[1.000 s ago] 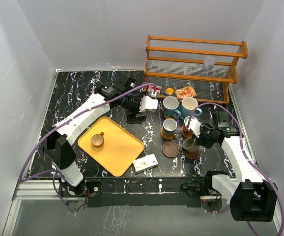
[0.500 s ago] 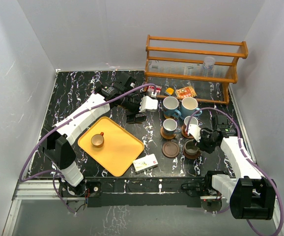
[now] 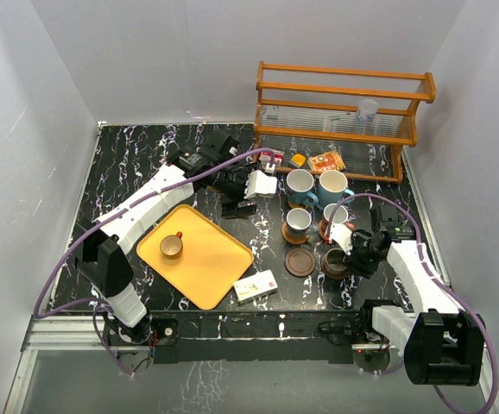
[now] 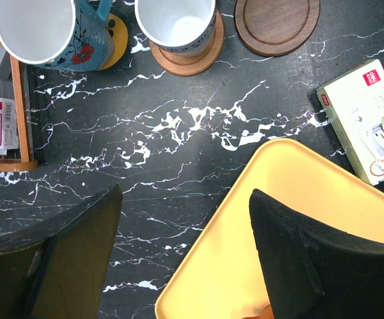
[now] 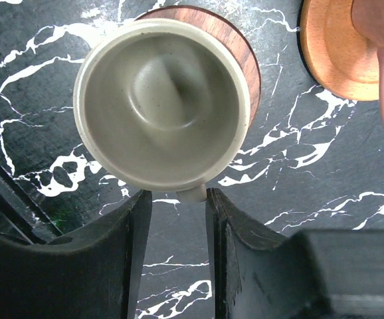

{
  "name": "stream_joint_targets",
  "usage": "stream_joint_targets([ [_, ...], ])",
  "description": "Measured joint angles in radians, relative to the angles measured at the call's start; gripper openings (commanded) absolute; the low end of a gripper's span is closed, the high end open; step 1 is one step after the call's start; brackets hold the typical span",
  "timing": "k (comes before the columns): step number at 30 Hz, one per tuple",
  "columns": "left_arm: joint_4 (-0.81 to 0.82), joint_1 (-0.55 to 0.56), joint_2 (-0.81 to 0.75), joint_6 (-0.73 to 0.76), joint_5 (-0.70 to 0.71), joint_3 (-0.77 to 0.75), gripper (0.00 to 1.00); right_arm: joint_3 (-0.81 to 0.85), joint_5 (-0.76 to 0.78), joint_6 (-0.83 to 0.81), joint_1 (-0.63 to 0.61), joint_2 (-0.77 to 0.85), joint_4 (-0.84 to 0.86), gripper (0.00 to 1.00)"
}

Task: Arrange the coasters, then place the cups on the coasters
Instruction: Place the cup on the coaster, then pick up the cup from the tray.

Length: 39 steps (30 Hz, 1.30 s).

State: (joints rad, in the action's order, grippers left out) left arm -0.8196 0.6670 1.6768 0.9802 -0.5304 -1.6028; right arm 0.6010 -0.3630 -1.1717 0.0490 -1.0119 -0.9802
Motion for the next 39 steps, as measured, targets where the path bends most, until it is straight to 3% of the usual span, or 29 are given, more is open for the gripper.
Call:
stream_joint_targets([
  [9, 0.036, 0.000, -0.010, -0.045, 0.061, 0.029, 0.77, 0.068, -0.045, 0.058, 0.000, 0.003, -0.051, 0.45],
  [16, 0.084, -0.035, -0.063, -0.156, 0.176, 0.106, 0.78, 0.205, -0.049, 0.173, 0.000, -0.072, -0.050, 0.60],
  [29, -0.014, -0.501, -0.206, -0.447, 0.203, 0.283, 0.77, 0.525, -0.209, 0.454, 0.000, -0.237, -0.019, 0.59],
  [34, -0.061, -0.593, -0.215, -0.500, 0.204, 0.397, 0.75, 0.542, -0.265, 0.555, 0.000, -0.251, 0.070, 0.59],
  [39, -0.073, -0.604, -0.214, -0.536, 0.224, 0.482, 0.67, 0.528, -0.297, 0.632, 0.000, -0.264, 0.171, 0.57],
])
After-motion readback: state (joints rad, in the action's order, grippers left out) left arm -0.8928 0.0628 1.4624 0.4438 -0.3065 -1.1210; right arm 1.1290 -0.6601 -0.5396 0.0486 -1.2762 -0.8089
